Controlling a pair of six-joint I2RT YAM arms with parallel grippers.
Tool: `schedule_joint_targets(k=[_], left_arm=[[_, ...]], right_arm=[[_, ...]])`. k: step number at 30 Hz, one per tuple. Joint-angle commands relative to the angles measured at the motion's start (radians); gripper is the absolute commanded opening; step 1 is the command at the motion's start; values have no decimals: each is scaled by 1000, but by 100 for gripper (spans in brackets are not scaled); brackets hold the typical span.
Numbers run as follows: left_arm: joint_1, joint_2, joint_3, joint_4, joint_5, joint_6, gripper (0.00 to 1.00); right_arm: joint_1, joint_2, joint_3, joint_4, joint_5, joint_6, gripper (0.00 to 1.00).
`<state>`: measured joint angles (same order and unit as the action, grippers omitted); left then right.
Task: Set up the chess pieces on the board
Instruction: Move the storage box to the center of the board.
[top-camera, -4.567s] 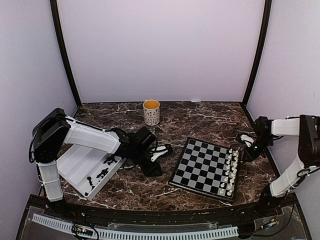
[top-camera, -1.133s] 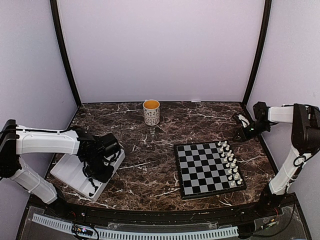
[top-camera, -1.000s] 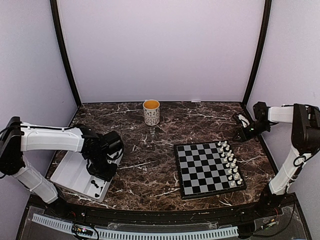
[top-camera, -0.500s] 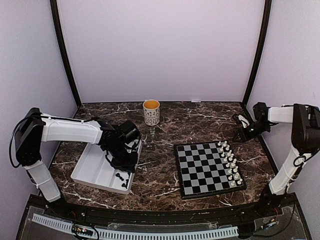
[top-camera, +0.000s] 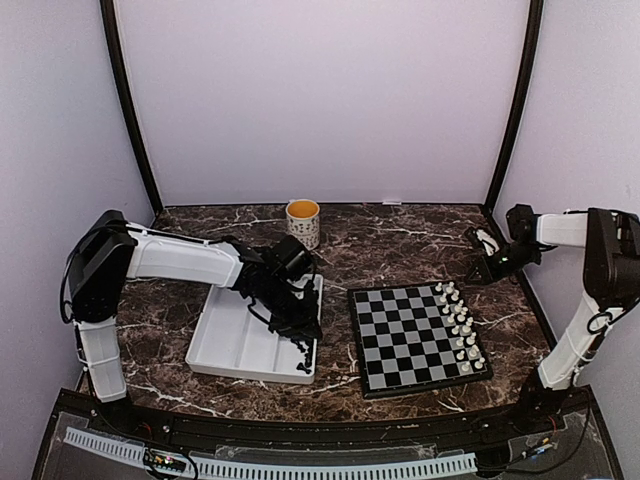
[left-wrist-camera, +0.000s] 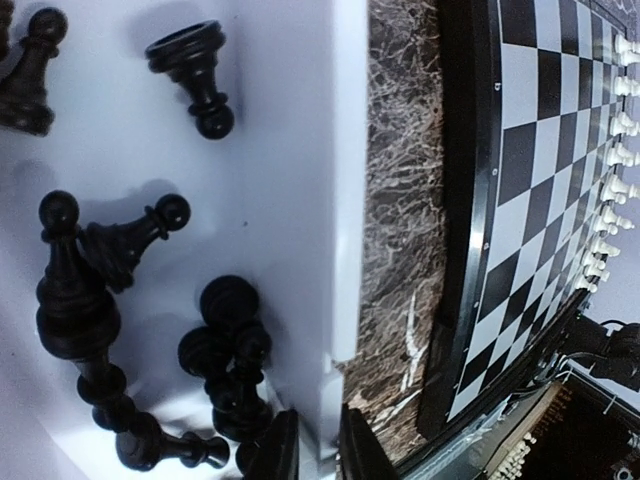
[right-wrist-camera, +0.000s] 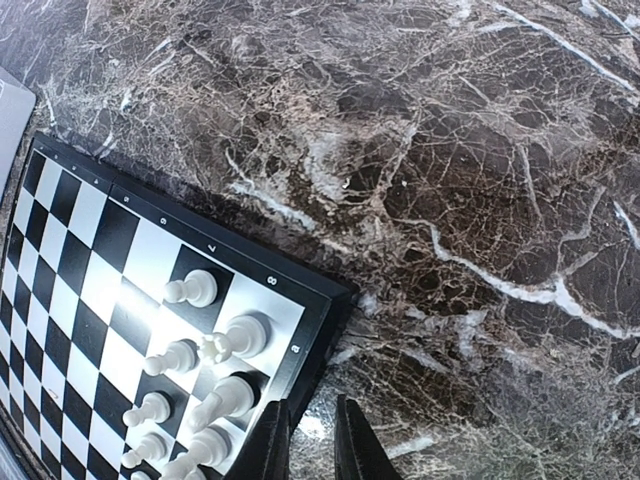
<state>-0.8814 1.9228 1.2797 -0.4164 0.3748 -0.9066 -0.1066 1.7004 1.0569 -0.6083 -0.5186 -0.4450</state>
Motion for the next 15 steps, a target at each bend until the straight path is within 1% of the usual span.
schedule_joint_targets(k=[1, 4, 7, 8, 9, 10, 11, 12, 14, 15], left_arm=[[-11, 2, 47, -39, 38, 53, 24], [-11, -44, 82, -104, -1, 114, 32], [-11, -121, 131, -186, -81, 237, 34], [-11, -135, 158, -212, -107, 308, 36], [-11, -164, 181, -224, -170, 343, 37], [-7, -177, 188, -238, -209, 416, 38], [-6, -203, 187, -241, -294, 453, 38], [-5, -215, 178, -227, -344, 532, 38], [10, -240, 141, -189, -500, 622, 38], [16, -245, 124, -174, -519, 641, 37]], right_arm=[[-1, -47, -9, -7, 9, -8, 19], [-1, -68, 3, -20, 30, -13, 19], [-1, -109, 30, -41, 36, -20, 20], [-1, -128, 38, -47, 31, -22, 21], [3, -146, 48, -52, 22, -23, 22], [9, -162, 60, -59, 10, -23, 22], [21, -177, 74, -71, -4, -23, 22], [37, -190, 89, -81, -15, -24, 22], [90, -218, 118, -107, -11, -36, 22], [134, -228, 131, -114, 3, -44, 22]])
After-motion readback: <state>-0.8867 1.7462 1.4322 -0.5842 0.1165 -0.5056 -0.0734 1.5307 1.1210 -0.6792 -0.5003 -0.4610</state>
